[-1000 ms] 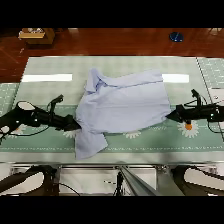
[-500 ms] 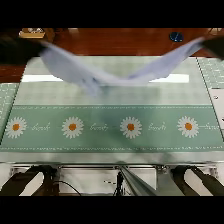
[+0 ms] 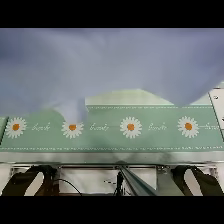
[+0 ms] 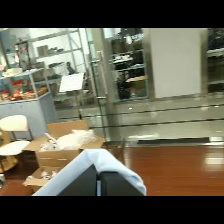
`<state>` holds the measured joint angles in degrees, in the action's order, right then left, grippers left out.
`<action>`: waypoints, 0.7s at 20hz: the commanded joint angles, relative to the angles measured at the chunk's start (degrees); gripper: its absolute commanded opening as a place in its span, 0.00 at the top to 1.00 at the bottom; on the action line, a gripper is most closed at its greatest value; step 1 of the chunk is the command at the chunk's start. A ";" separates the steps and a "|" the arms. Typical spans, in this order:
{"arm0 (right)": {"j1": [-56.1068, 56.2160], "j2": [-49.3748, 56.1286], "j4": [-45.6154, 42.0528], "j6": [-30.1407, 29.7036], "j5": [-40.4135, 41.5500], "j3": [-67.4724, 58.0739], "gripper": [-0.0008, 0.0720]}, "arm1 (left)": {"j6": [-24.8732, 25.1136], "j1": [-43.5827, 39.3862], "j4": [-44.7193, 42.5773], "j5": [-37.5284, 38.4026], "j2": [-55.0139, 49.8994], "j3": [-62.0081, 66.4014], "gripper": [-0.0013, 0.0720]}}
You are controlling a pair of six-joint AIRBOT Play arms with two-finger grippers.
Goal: Fold the shirts.
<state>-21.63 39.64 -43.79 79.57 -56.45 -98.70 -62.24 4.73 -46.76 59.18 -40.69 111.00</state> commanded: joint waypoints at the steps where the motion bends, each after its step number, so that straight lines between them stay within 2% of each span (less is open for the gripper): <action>1: 0.07 -2.69 -11.50 8.13 -9.20 -4.94 0.96 | -11.96 0.00 -11.41 9.94 3.54 2.21 0.96; 3: 0.07 -2.82 -14.67 10.25 -16.94 -7.98 0.96 | -15.78 0.00 -16.39 17.57 4.94 2.21 0.96; 6: 0.07 -2.36 -16.22 15.26 -27.26 -10.97 0.96 | -24.52 0.00 -17.92 24.85 5.66 3.50 0.96; 8: 0.07 -0.50 -16.33 15.76 -40.61 -12.24 0.96 | -28.39 0.00 -17.84 32.44 5.25 3.56 0.96; 9: 0.07 0.74 -16.59 15.41 -47.45 -12.24 0.96 | -28.55 0.00 -17.84 36.89 4.33 3.56 0.96; 11: 0.37 3.15 -19.10 13.16 -49.88 -11.21 0.96 | -28.59 0.00 -17.84 46.66 0.59 2.97 0.96; 14: 0.37 9.40 -26.05 7.48 -49.86 -9.79 0.96 | -25.90 -0.17 -17.38 46.34 -3.50 -4.07 0.96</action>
<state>-21.32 44.42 -63.88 91.09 -100.47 -109.23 -88.68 4.60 -63.68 99.29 -40.71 111.09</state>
